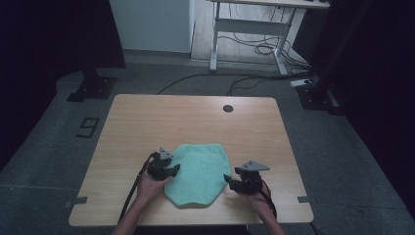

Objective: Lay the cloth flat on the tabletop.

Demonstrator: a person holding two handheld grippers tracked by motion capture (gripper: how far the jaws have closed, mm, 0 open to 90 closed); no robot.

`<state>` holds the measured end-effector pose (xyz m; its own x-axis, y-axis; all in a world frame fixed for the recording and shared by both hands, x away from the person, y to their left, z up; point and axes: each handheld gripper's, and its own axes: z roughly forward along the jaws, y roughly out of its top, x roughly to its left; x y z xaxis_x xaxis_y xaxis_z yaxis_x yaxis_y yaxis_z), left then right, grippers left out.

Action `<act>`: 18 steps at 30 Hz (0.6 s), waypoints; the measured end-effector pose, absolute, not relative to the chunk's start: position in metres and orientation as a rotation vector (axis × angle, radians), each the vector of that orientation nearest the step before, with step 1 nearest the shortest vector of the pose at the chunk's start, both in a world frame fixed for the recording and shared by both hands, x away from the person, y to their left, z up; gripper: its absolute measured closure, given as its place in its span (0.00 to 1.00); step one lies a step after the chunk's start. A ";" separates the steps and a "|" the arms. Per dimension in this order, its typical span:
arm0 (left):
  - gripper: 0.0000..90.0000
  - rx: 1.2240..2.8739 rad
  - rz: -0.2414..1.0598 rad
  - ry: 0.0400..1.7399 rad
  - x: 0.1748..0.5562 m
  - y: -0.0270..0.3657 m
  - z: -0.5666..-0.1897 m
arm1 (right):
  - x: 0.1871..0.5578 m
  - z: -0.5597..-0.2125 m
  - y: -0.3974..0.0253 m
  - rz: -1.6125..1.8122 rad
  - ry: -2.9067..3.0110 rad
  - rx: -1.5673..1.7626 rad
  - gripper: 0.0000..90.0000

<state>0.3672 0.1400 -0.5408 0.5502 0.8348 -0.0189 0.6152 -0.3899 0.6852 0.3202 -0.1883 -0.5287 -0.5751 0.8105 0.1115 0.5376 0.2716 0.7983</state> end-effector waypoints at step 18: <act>0.60 2.105 0.453 1.126 0.364 0.144 -0.545 | 0.295 -0.548 -0.147 1.087 2.270 1.224 0.82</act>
<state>0.3636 0.1438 -0.5453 0.5617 0.8272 -0.0187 0.5832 -0.3798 0.7181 0.2949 -0.1475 -0.5483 -0.5703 0.8194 0.0574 0.5582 0.3353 0.7589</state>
